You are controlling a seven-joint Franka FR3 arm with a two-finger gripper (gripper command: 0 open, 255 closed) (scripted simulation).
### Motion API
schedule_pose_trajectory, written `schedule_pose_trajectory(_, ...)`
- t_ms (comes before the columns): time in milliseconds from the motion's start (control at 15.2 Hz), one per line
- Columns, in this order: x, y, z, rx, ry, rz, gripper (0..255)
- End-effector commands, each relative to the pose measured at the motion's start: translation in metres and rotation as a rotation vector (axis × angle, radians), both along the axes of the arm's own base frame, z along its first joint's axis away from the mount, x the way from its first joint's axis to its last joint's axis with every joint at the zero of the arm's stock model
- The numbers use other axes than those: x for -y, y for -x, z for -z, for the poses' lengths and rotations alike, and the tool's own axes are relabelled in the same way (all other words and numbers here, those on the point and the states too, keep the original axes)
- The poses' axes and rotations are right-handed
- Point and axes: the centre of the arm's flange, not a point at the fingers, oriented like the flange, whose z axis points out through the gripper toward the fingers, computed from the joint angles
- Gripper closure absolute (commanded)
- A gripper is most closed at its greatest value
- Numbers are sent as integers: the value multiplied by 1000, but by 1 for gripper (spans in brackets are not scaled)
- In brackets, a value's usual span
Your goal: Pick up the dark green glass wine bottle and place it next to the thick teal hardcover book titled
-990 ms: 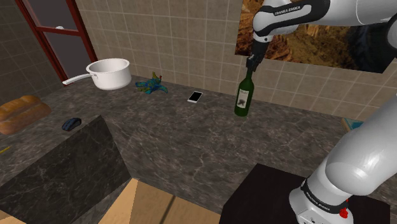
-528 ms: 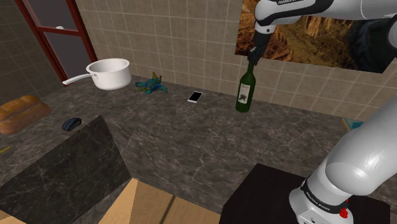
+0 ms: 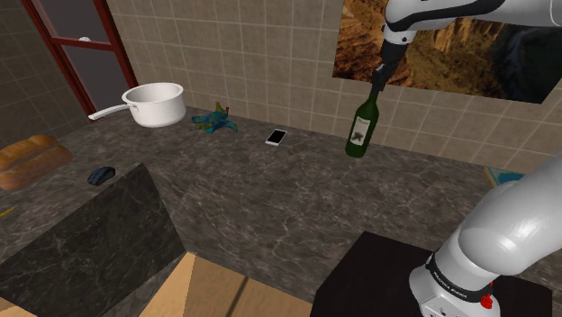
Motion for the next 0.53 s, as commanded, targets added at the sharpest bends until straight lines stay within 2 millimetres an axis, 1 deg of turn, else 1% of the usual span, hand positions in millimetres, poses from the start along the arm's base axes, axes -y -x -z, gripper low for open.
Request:
schedule_pose_trajectory(0,14,23,-2,2,0,-1,255)
schedule_pose_trajectory(462,60,103,-2,2,0,-1,255)
